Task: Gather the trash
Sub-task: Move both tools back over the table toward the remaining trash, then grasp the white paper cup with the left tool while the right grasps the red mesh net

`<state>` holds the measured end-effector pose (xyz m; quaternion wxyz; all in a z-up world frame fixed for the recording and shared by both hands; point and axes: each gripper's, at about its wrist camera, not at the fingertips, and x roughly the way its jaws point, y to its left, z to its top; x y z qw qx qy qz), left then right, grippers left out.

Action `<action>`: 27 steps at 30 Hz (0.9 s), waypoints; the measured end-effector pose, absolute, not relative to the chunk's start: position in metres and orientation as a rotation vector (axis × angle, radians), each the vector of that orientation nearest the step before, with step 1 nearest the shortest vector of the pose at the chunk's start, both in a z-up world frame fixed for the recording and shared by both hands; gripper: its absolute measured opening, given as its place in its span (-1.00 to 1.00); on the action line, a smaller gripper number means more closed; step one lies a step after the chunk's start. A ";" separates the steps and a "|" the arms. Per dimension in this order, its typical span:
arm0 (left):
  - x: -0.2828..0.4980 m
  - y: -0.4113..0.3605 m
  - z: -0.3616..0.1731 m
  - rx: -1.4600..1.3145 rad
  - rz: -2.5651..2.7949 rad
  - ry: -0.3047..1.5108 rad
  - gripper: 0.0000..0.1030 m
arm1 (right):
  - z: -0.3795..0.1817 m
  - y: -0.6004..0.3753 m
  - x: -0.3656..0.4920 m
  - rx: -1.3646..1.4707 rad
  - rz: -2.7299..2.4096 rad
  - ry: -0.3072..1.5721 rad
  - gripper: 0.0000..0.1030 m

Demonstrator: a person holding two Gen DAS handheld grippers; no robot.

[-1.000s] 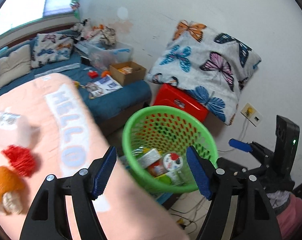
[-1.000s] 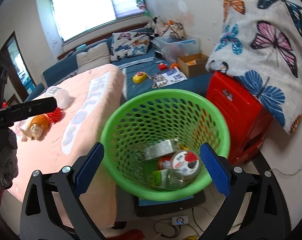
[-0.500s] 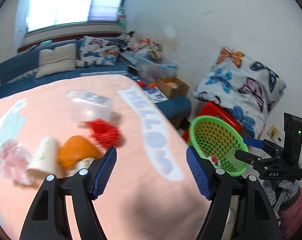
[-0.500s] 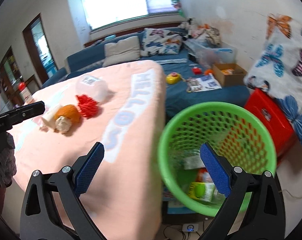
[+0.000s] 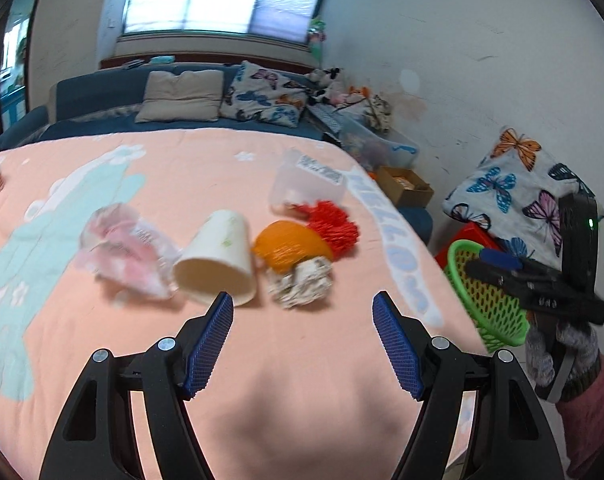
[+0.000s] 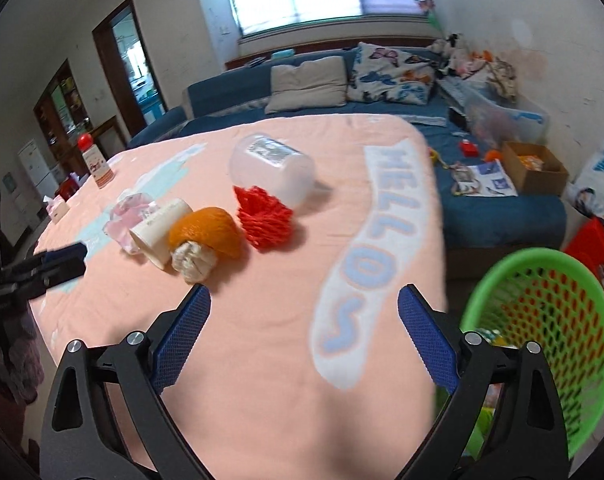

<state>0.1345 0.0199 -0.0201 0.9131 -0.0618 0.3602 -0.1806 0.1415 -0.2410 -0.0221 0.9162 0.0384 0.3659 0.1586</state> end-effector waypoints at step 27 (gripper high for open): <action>0.206 0.048 -0.025 -0.133 -0.291 0.782 0.33 | -0.071 -0.184 0.265 0.155 0.408 0.886 0.48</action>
